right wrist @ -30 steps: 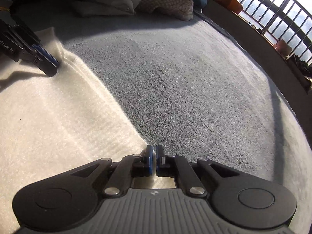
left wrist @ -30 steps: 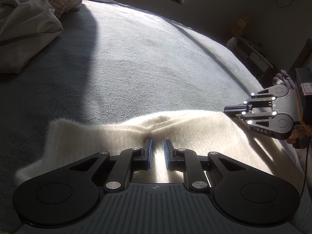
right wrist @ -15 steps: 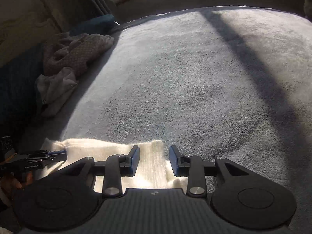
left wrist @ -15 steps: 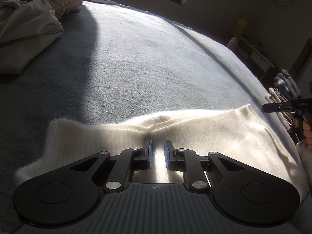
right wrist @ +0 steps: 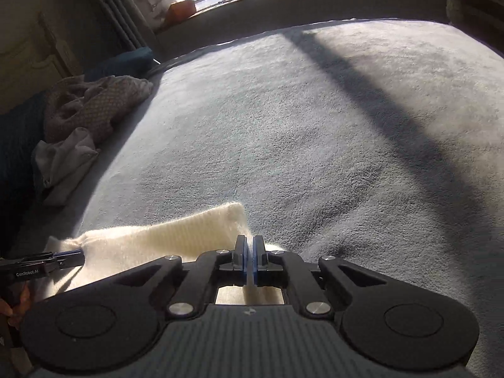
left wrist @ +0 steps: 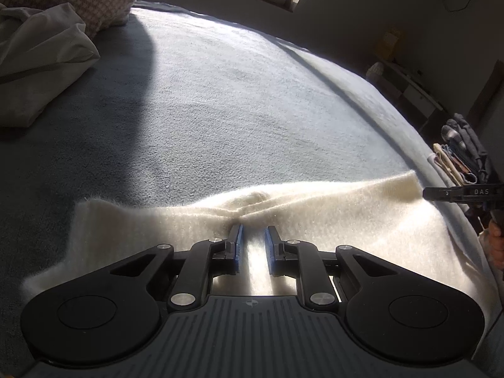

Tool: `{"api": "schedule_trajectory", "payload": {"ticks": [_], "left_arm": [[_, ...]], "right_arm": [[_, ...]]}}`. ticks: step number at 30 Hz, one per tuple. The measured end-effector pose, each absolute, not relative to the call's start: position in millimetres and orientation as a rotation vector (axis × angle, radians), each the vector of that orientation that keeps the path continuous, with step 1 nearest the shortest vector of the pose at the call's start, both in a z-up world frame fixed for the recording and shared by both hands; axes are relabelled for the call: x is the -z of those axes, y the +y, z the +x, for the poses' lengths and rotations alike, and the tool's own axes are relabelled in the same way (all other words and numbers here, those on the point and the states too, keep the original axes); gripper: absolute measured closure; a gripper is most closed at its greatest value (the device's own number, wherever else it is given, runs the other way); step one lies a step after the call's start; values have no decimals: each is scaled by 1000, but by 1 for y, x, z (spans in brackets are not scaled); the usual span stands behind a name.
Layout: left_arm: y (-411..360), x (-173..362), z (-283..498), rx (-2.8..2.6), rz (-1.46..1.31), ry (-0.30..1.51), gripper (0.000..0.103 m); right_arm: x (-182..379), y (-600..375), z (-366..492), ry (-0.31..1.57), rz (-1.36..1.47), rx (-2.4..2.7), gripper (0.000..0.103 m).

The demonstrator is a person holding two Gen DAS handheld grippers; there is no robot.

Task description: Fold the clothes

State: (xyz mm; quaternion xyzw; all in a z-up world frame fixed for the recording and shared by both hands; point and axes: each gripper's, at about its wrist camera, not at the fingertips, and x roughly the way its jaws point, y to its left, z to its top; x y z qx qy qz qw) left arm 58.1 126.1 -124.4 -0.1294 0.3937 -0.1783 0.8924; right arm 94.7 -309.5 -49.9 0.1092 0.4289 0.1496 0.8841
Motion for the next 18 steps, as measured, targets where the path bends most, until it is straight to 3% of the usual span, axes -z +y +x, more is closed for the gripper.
{"api": "schedule_trajectory", "payload": {"ticks": [7,12,18], "left_arm": [[129,127,63,375,-294,815,86],[131,128,63,374,-299,816,86],[130,128,61,372,-288,806,86]], "right_arm": [[68,-308,104,917,249,-267,98],[32,-329,81,849,298,-254,96],[8,-299,24,821,81,-466,96]]}}
